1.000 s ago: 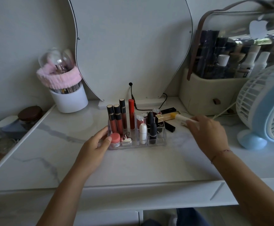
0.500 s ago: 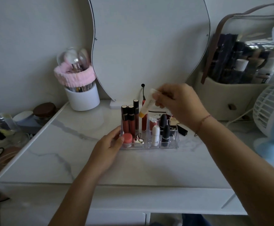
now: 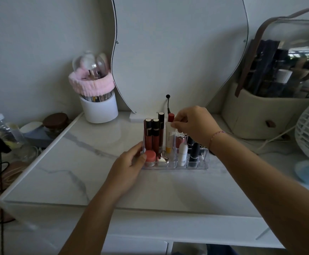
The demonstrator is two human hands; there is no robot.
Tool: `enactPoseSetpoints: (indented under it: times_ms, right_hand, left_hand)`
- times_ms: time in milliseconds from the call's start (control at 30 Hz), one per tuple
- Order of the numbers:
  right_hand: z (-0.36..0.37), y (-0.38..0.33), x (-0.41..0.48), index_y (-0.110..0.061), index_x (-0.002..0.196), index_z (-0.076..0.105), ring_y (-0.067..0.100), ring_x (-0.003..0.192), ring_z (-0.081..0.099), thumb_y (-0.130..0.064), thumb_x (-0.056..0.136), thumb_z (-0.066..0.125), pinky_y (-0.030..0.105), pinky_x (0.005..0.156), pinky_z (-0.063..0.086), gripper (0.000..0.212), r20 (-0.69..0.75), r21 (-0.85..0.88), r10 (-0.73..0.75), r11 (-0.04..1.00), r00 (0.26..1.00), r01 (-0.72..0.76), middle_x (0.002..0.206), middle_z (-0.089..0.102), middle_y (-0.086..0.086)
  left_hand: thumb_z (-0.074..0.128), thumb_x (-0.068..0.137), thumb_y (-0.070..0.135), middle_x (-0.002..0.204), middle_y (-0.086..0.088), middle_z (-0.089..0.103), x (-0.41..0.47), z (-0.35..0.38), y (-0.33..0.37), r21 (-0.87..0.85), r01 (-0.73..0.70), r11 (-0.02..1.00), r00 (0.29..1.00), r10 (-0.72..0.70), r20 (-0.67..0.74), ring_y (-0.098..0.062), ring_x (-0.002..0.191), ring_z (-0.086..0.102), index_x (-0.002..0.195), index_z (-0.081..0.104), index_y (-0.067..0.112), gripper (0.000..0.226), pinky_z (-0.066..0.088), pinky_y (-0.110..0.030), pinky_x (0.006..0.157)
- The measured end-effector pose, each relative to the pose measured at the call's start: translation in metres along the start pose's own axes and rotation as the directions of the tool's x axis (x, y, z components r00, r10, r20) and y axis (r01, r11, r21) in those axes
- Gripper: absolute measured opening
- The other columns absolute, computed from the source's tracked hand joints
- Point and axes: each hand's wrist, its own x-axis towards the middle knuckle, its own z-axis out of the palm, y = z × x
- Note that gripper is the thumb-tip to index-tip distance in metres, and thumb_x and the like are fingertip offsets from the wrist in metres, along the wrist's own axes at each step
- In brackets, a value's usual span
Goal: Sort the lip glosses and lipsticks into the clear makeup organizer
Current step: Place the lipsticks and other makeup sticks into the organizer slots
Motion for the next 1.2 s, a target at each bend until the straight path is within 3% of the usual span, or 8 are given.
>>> enactPoseSetpoints:
  times_ms: [133,433,533,633,767,900,1100,1200]
  right_hand:
    - [-0.001,0.003,0.001,-0.016,0.088,0.072,0.013,0.072,0.062,-0.03,0.081,0.066,0.026,0.071,0.052,0.017,0.001,-0.004,0.003,1.0,1.0,-0.003,0.075,0.064,-0.005]
    - [-0.009,0.005,-0.007,-0.016,0.096,0.069,0.011,0.078,0.064,-0.032,0.08,0.066,0.025,0.078,0.054,0.023,-0.032,0.023,-0.025,0.999,0.999,0.026,0.088,0.069,0.0]
    - [-0.031,0.025,-0.025,-0.019,0.095,0.069,-0.002,0.073,0.06,-0.031,0.079,0.066,0.009,0.068,0.047,0.02,-0.17,0.111,0.055,0.993,0.984,-0.036,0.081,0.065,-0.011]
    - [-0.051,0.065,-0.056,-0.02,0.095,0.069,-0.006,0.071,0.056,-0.03,0.079,0.065,0.005,0.063,0.038,0.019,-0.314,0.1,0.184,0.982,0.932,-0.161,0.077,0.061,-0.017]
    - [-0.038,0.109,-0.088,-0.013,0.101,0.068,0.007,0.074,0.058,-0.031,0.08,0.066,0.018,0.069,0.044,0.028,-0.221,0.031,0.374,0.926,0.901,-0.377,0.086,0.064,-0.002]
    - [-0.027,0.127,-0.094,-0.014,0.096,0.068,0.025,0.078,0.059,-0.027,0.08,0.065,0.039,0.076,0.051,0.021,-0.118,-0.117,0.439,0.884,0.891,-0.452,0.088,0.068,0.009]
    - [-0.022,0.131,-0.09,-0.019,0.102,0.066,0.026,0.085,0.06,-0.025,0.082,0.06,0.04,0.079,0.051,0.021,-0.114,-0.164,0.471,0.859,0.875,-0.484,0.091,0.069,0.007]
    - [-0.021,0.126,-0.095,-0.018,0.099,0.067,0.024,0.084,0.057,-0.032,0.084,0.056,0.038,0.075,0.05,0.023,-0.196,-0.061,0.428,0.893,0.882,-0.446,0.088,0.067,0.004]
  left_hand:
    - [0.048,0.097,0.023,0.106,0.04,0.062,0.0,0.0,0.001,-0.001,-0.009,1.0,1.0,0.009,-0.001,0.014,0.102,0.057,0.112,0.046,0.069,0.048,0.038,-0.001,0.076]
    - [0.047,0.095,0.026,0.105,0.046,0.058,0.0,0.0,0.002,0.001,-0.01,1.0,1.0,0.01,-0.002,0.02,0.103,0.052,0.11,0.043,0.074,0.05,0.034,0.003,0.076]
    - [0.047,0.094,0.031,0.11,0.044,0.058,0.0,0.001,0.001,-0.009,-0.01,1.0,1.0,0.01,0.003,0.018,0.107,0.052,0.114,0.043,0.07,0.045,0.036,0.001,0.078]
    - [0.046,0.089,0.037,0.108,0.045,0.059,0.0,0.002,-0.001,-0.019,0.003,1.0,1.0,-0.003,-0.007,0.019,0.104,0.053,0.11,0.044,0.073,0.041,0.039,-0.012,0.08]
    - [0.047,0.087,0.039,0.104,0.049,0.057,0.001,0.003,-0.003,-0.022,0.013,1.0,1.0,-0.014,-0.019,0.022,0.102,0.053,0.105,0.044,0.076,0.041,0.038,-0.017,0.082]
    - [0.049,0.088,0.035,0.099,0.055,0.052,0.0,0.005,0.001,-0.019,0.025,1.0,0.999,-0.025,-0.02,0.027,0.099,0.05,0.1,0.042,0.08,0.047,0.036,-0.015,0.081]
    - [0.051,0.096,0.019,0.095,0.058,0.05,-0.001,0.004,0.002,-0.014,0.024,1.0,0.999,-0.025,-0.022,0.03,0.097,0.048,0.095,0.041,0.082,0.065,0.038,-0.001,0.076]
    - [0.052,0.096,0.02,0.093,0.06,0.048,0.0,0.003,0.003,-0.01,0.026,1.0,0.999,-0.026,-0.021,0.032,0.095,0.047,0.095,0.041,0.082,0.063,0.034,0.007,0.072]
